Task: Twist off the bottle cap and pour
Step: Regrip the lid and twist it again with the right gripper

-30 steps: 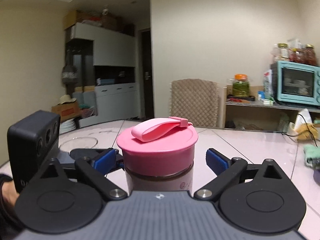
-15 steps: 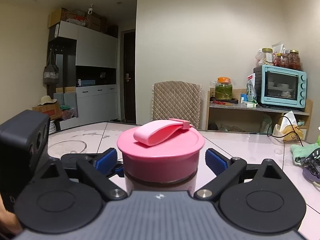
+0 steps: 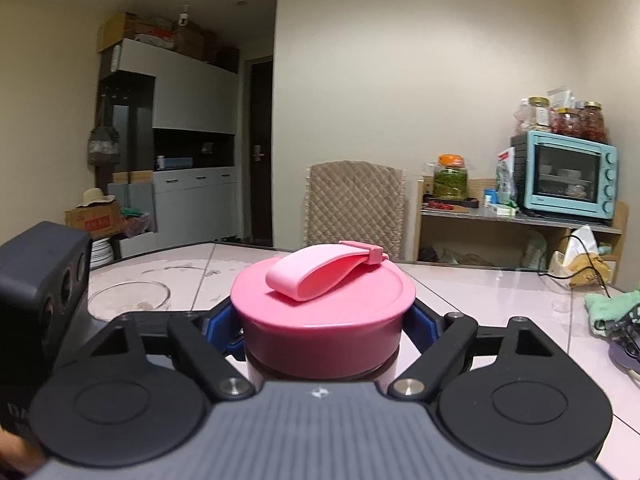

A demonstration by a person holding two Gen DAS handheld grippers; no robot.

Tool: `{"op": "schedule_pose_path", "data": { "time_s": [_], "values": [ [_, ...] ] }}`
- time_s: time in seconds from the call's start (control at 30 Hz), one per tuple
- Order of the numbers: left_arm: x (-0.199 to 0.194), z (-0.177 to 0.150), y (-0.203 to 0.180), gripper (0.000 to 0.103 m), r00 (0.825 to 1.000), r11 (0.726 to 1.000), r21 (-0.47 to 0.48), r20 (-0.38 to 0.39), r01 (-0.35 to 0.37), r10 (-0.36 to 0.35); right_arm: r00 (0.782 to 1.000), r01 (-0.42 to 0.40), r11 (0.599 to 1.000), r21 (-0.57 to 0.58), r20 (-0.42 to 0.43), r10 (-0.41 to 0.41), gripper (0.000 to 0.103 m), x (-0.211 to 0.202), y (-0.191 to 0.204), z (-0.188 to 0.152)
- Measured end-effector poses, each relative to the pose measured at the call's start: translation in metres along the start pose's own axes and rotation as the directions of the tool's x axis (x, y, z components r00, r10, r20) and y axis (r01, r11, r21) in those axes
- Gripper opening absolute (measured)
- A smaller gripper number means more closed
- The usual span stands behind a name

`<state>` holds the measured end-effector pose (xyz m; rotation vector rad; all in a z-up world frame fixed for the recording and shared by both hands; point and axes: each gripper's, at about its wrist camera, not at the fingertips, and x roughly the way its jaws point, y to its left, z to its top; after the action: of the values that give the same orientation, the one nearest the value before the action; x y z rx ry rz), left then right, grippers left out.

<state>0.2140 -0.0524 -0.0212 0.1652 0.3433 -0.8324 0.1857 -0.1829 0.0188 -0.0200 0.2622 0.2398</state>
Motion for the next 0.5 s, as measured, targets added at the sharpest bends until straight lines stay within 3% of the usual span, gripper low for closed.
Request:
{"op": "schedule_pose_path", "data": {
  "time_s": [0.23,0.5],
  "values": [
    [0.003,0.003,0.003,0.090,1.000,1.000,0.000,0.000,0.000,0.000,0.983,-0.185,0.981,-0.056,-0.003,0.185,0.085,0.002,-0.025,0.001],
    [0.003,0.004,0.004,0.090,1.000,1.000,0.000,-0.001,0.001,-0.001,0.916,-0.401,0.910,-0.105,-0.016,0.401,0.085,0.010,-0.058,0.005]
  ]
}}
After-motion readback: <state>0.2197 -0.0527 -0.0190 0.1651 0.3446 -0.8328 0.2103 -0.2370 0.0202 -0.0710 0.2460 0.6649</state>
